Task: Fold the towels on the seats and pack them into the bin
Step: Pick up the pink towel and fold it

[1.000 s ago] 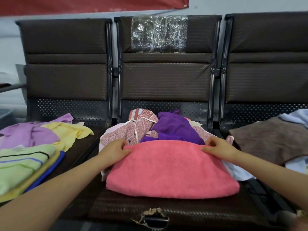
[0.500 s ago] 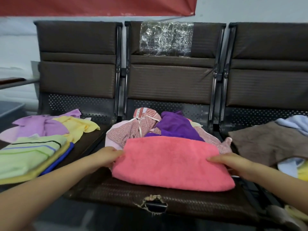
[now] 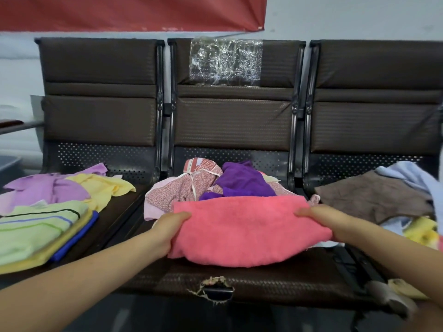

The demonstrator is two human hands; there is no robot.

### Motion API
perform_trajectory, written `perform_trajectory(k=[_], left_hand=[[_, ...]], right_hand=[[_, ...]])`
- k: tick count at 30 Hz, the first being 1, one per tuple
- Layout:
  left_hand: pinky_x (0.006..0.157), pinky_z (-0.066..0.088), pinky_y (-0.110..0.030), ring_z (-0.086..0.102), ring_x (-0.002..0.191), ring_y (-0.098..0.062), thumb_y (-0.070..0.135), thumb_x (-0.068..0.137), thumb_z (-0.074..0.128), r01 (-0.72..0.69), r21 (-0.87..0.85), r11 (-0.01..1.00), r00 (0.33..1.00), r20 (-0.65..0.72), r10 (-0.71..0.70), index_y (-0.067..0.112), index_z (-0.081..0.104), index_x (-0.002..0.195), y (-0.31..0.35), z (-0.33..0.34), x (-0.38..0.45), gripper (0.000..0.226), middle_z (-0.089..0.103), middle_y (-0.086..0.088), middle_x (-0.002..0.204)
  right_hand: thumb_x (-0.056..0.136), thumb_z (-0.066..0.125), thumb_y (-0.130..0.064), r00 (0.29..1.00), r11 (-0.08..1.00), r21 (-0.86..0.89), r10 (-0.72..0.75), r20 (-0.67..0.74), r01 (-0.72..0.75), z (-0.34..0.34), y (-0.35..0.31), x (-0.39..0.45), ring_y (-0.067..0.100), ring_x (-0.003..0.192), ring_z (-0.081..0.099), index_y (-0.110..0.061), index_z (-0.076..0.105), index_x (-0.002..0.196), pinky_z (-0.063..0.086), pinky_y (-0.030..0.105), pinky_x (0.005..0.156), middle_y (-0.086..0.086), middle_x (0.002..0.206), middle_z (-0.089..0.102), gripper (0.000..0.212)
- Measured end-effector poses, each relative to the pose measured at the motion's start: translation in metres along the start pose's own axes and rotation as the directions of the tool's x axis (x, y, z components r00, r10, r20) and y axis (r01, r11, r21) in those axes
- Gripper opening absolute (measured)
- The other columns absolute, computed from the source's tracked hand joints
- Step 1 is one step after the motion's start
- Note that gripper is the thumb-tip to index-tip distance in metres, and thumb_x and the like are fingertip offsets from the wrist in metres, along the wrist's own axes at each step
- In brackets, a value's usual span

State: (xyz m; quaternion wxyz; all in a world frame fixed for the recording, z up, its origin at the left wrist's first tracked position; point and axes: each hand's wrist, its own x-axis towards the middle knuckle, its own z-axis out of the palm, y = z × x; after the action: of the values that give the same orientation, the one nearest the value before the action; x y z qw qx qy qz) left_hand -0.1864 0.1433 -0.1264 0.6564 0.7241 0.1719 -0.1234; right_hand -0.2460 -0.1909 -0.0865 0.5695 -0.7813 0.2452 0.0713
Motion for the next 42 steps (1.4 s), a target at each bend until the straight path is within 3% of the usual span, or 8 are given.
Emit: perform_trajectory(k=[6, 17, 23, 26, 29, 32, 36, 42], left_hand=[[0.080, 0.047, -0.031, 0.062, 0.095, -0.023, 0.023, 0.093, 0.058, -0.143, 0.111, 0.984, 0.989, 0.061, 0.136, 0.006, 0.063, 0.112, -0.006, 0.004, -0.014, 0.027, 0.067, -0.009, 0.104], [0.064, 0.043, -0.027, 0.057, 0.078, -0.020, 0.014, 0.099, 0.042, -0.017, 0.048, 0.999, 0.984, 0.178, 0.008, 0.014, 0.059, 0.104, -0.010, 0.001, -0.021, 0.018, 0.065, -0.008, 0.092], [0.051, 0.041, -0.021, 0.047, 0.059, -0.015, 0.022, 0.093, 0.048, 0.079, 0.101, 0.992, 0.990, 0.106, -0.090, 0.018, 0.056, 0.080, -0.008, -0.019, -0.032, 0.016, 0.054, -0.002, 0.069], [0.044, 0.043, -0.019, 0.047, 0.053, -0.013, 0.021, 0.094, 0.046, 0.057, 0.088, 0.994, 0.996, 0.063, -0.063, 0.014, 0.060, 0.093, -0.006, -0.030, -0.034, 0.015, 0.054, -0.002, 0.069], [0.049, 0.048, -0.022, 0.054, 0.059, -0.016, 0.021, 0.096, 0.043, 0.038, 0.120, 0.992, 0.992, 0.113, -0.052, 0.010, 0.060, 0.096, -0.001, -0.028, -0.039, 0.020, 0.062, -0.005, 0.077], [0.052, 0.047, -0.020, 0.053, 0.058, -0.015, 0.021, 0.096, 0.044, -0.009, 0.219, 0.976, 0.988, 0.151, -0.025, 0.012, 0.058, 0.087, 0.002, -0.018, -0.045, 0.019, 0.059, -0.004, 0.076], [0.058, 0.048, -0.027, 0.055, 0.061, -0.013, 0.022, 0.088, 0.057, -0.324, 0.553, 0.768, 0.938, 0.079, 0.339, 0.020, 0.061, 0.076, -0.006, -0.012, -0.029, 0.014, 0.061, 0.003, 0.070], [0.076, 0.054, -0.035, 0.062, 0.070, -0.019, 0.026, 0.082, 0.065, -0.380, 0.542, 0.750, 0.920, 0.134, 0.369, 0.021, 0.064, 0.085, -0.006, -0.004, -0.025, 0.006, 0.064, 0.005, 0.074]], right_hand=[[0.097, 0.052, -0.033, 0.999, 0.964, 0.264, -0.014, -0.040, 0.025, -0.016, -0.027, -0.035, 0.024, 0.081, 0.060, -0.007, 0.057, 0.100, 0.045, 0.032, 0.063, 0.016, 0.091, 0.063, 0.026], [0.094, 0.059, -0.027, 0.983, 0.972, 0.167, -0.150, -0.101, 0.166, 0.028, -0.056, -0.052, 0.021, 0.080, 0.062, -0.004, 0.063, 0.090, 0.050, 0.030, 0.074, 0.014, 0.088, 0.065, 0.023], [0.093, 0.055, -0.015, 0.910, 0.922, -0.077, -0.356, 0.214, 0.379, 0.104, -0.064, -0.058, 0.015, 0.072, 0.056, -0.007, 0.063, 0.092, 0.044, 0.026, 0.065, 0.006, 0.082, 0.060, 0.012], [0.098, 0.052, -0.017, 0.798, 0.940, -0.055, -0.254, 0.546, 0.337, 0.140, -0.056, -0.060, 0.013, 0.066, 0.062, -0.017, 0.048, 0.134, 0.051, 0.023, 0.060, 0.003, 0.081, 0.064, 0.037], [0.101, 0.045, -0.017, 0.689, 0.925, -0.074, -0.223, 0.690, 0.373, 0.150, -0.055, -0.052, 0.009, 0.061, 0.063, -0.017, 0.051, 0.131, 0.050, 0.020, 0.059, 0.002, 0.079, 0.065, 0.031], [0.099, 0.048, -0.011, 0.795, 0.876, -0.071, -0.396, 0.459, 0.477, 0.134, -0.062, -0.036, 0.003, 0.050, 0.057, -0.010, 0.066, 0.103, 0.046, 0.016, 0.053, 0.000, 0.067, 0.063, 0.019], [0.094, 0.054, -0.011, 0.869, 0.825, -0.272, -0.481, 0.118, 0.495, 0.099, -0.054, -0.006, 0.011, 0.050, 0.050, -0.018, 0.061, 0.073, 0.041, 0.019, 0.044, -0.002, 0.060, 0.056, 0.023], [0.096, 0.054, -0.035, 0.956, 0.859, -0.479, -0.037, 0.291, 0.179, 0.084, -0.034, 0.001, 0.020, 0.064, 0.062, -0.009, 0.057, 0.086, 0.051, 0.025, 0.048, 0.009, 0.081, 0.061, 0.029]])
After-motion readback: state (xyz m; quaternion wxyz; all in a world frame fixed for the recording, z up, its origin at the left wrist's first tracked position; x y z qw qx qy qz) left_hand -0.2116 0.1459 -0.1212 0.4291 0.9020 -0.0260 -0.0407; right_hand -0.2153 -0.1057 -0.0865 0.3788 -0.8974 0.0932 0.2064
